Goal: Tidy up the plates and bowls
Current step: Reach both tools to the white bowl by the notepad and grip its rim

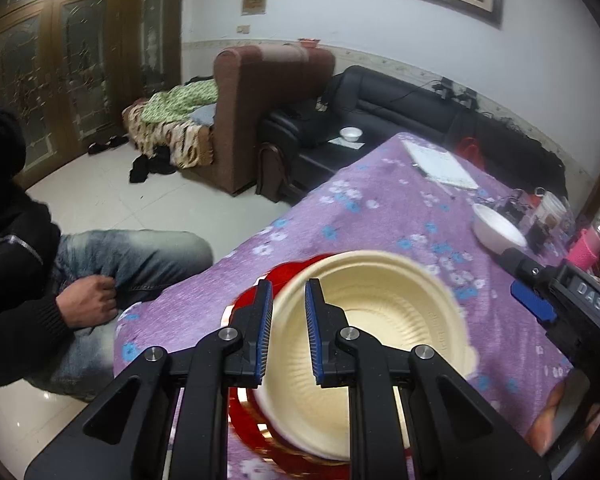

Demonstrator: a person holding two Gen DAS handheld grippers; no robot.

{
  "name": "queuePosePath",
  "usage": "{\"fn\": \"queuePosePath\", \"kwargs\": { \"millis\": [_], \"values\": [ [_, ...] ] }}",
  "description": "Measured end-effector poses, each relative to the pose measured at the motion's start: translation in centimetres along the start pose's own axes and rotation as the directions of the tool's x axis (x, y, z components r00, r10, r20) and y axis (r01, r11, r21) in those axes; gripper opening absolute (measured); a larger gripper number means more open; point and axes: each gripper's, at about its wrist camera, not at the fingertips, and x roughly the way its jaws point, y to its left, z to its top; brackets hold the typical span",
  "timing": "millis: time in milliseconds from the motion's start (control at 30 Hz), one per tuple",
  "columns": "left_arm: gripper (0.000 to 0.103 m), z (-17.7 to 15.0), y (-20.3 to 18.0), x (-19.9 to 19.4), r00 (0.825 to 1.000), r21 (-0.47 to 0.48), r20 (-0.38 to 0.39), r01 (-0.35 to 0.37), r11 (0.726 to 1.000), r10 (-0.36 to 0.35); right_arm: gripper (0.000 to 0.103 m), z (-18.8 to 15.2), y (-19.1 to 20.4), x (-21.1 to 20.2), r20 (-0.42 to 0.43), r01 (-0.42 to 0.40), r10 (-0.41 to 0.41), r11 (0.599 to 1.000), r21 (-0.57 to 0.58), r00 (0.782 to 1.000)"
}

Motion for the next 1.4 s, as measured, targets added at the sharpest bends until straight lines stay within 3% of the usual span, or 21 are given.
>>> {"fn": "queuePosePath", "kwargs": {
  "millis": [167,233,300,367,467,567,800,967,1100,1167,1333,1400],
  "values": [
    [0.015,0.5,-5.0,-1.8,0.997,0.081,0.04,0.057,0.995,-0.06,0.053,2.4,-5.4,-2.0,0.101,0.081,-0.085,0.996,0.038,0.991],
    [0.028,0.4,-7.8,-2.4,0.995,0.121,0.047,0.082,0.989,-0.088,0.054,3.2,-8.5,-2.8,0.134,0.106,-0.115,0.992,0.072,0.984],
    [0.056,0.4,-10.2,-2.6,0.993,0.141,0.049,0.1,0.985,-0.107,0.054,4.1,-11.6,-3.6,0.157,0.124,-0.139,0.987,0.104,0.978],
    [0.058,0.4,-12.9,-2.5,0.99,0.166,0.047,0.127,0.978,-0.136,0.054,4.9,-14.8,-4.6,0.178,0.136,-0.158,0.982,0.134,0.971],
    [0.058,1.3,-16.5,-1.1,0.985,0.157,-0.011,0.173,0.972,-0.173,0.055,5.8,-19.2,-6.0,0.185,0.075,-0.111,0.978,0.192,0.976],
    [0.058,2.9,-19.1,1.0,0.977,0.075,-0.071,0.205,0.976,-0.2,0.056,7.2,-22.5,-6.2,0.161,-0.021,-0.022,0.965,0.26,0.987],
    [0.063,5.6,-22.3,5.7,0.992,-0.135,-0.031,0.119,0.984,-0.124,0.067,12.3,-25.0,-4.3,0.172,-0.126,0.074,0.94,0.317,0.982],
    [0.067,7.1,-23.9,9.5,1.0,-0.147,-0.012,0.014,0.989,-0.016,0.067,16.0,-25.5,-0.7,0.141,-0.148,0.104,0.923,0.354,0.985],
    [0.07,7.8,-23.8,13.9,0.995,-0.188,-0.099,-0.005,0.982,-0.014,0.067,17.8,-26.0,3.1,0.061,-0.089,0.071,0.919,0.384,0.996],
    [0.07,8.0,-23.7,15.7,0.987,-0.207,-0.154,0.014,0.978,-0.047,0.067,18.1,-26.4,4.8,0.025,-0.097,0.094,0.911,0.4,0.995],
    [0.07,7.9,-23.8,18.5,0.974,-0.163,-0.225,-0.015,0.986,-0.022,0.067,17.8,-26.4,7.6,-0.032,-0.143,0.17,0.903,0.406,0.985],
    [0.07,7.5,-23.7,19.1,0.971,-0.166,-0.232,0.014,0.986,-0.053,0.067,17.5,-26.5,7.8,-0.037,-0.147,0.179,0.895,0.42,0.983]
  ]
}}
